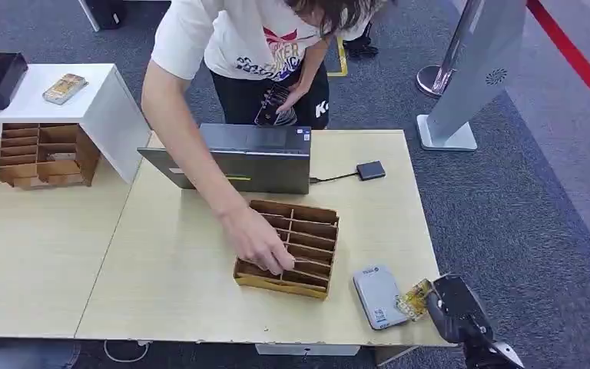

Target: Pass the card to the sensor for recognition and then transmit it.

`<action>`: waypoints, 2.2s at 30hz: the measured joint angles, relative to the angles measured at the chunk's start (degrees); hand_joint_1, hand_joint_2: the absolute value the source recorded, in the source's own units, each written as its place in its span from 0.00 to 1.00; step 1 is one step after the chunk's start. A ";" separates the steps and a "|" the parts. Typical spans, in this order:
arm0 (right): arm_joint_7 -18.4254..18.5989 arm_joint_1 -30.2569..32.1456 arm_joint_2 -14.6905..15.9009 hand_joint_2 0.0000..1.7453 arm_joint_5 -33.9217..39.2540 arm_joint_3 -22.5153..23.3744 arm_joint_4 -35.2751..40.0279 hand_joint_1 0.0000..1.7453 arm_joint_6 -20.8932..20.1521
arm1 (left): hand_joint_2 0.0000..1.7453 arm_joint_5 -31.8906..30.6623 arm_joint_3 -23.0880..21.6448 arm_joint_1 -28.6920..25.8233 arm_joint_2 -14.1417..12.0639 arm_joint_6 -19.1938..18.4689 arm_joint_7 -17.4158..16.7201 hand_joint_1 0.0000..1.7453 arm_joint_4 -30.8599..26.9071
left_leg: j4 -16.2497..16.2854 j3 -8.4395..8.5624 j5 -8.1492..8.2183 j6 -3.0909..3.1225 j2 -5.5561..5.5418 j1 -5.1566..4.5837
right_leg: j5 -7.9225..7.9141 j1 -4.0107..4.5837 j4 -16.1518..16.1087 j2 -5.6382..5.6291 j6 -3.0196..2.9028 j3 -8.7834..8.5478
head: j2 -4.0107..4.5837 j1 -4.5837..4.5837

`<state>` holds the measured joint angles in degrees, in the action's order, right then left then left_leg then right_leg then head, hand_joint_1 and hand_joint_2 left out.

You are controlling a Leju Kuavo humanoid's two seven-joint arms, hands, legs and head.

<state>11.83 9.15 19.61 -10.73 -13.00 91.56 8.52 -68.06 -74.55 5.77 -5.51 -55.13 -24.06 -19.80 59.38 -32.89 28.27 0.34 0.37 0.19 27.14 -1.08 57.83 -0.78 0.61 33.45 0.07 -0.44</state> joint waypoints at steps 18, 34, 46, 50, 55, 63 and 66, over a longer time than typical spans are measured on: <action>4.39 0.57 1.40 1.00 -8.02 -1.36 0.26 1.00 -1.79 | 1.00 4.99 2.21 -1.92 -4.51 9.78 3.36 0.00 0.00 | 0.01 0.14 -0.03 -0.05 -0.04 0.18 | -0.06 0.17 0.01 0.11 -0.09 -0.31 | 0.00 -0.13; 6.10 -1.10 0.11 1.00 -9.85 -3.56 0.26 1.00 -2.03 | 1.00 10.45 4.85 -3.14 -14.01 21.60 15.69 0.00 -0.42 | 0.02 0.18 -0.11 -0.38 -0.14 0.40 | -0.08 0.36 0.03 0.16 -0.33 -0.33 | 0.00 -0.13; 6.01 -1.25 -0.13 1.00 -9.66 -3.80 0.26 1.00 -2.40 | 1.00 11.87 5.09 -3.26 -14.21 21.75 15.63 0.00 -0.42 | 0.01 0.17 -0.11 -0.39 -0.14 0.43 | -0.07 0.37 0.03 0.16 -0.34 -0.33 | 0.00 -0.15; 5.99 -1.79 -0.33 1.00 -9.64 -3.87 0.26 1.00 -2.82 | 1.00 12.92 5.09 -3.24 -14.21 21.75 15.63 0.00 -0.42 | 0.01 0.18 -0.11 -0.39 -0.14 0.43 | -0.07 0.37 0.04 0.16 -0.34 -0.33 | 0.00 -0.13; 4.37 -1.96 -0.66 1.00 -8.37 -2.87 0.94 1.00 -4.39 | 1.00 14.15 5.07 -2.14 -9.42 21.47 7.00 0.00 -0.96 | 0.02 0.16 -0.12 -0.36 -0.22 0.33 | -0.08 0.30 0.01 0.28 -0.33 -0.39 | 0.00 -0.13; 3.93 -5.41 -1.53 1.00 -7.15 -3.50 0.57 1.00 -6.66 | 1.00 20.41 5.07 -3.35 -14.36 33.49 16.70 0.00 -0.38 | 0.01 0.23 -0.15 -0.52 -0.07 0.48 | -0.13 0.41 0.03 0.12 -0.47 -0.32 | 0.00 -0.13; 3.93 -7.61 -1.86 1.00 -6.82 -4.28 -0.26 1.00 -6.95 | 1.00 20.94 5.07 -3.35 -14.25 33.51 16.09 0.00 0.59 | -0.01 0.21 -0.20 -0.54 -0.10 0.49 | -0.10 0.42 0.10 0.14 -0.51 -0.31 | 0.00 -0.15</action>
<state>15.76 1.54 17.75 -17.55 -17.29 91.30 1.57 -47.12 -69.48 2.42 -19.76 -21.62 -7.98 -19.21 59.37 -32.68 28.08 -0.20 0.27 0.68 27.04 -0.66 57.93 -0.63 0.09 33.14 0.07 -0.59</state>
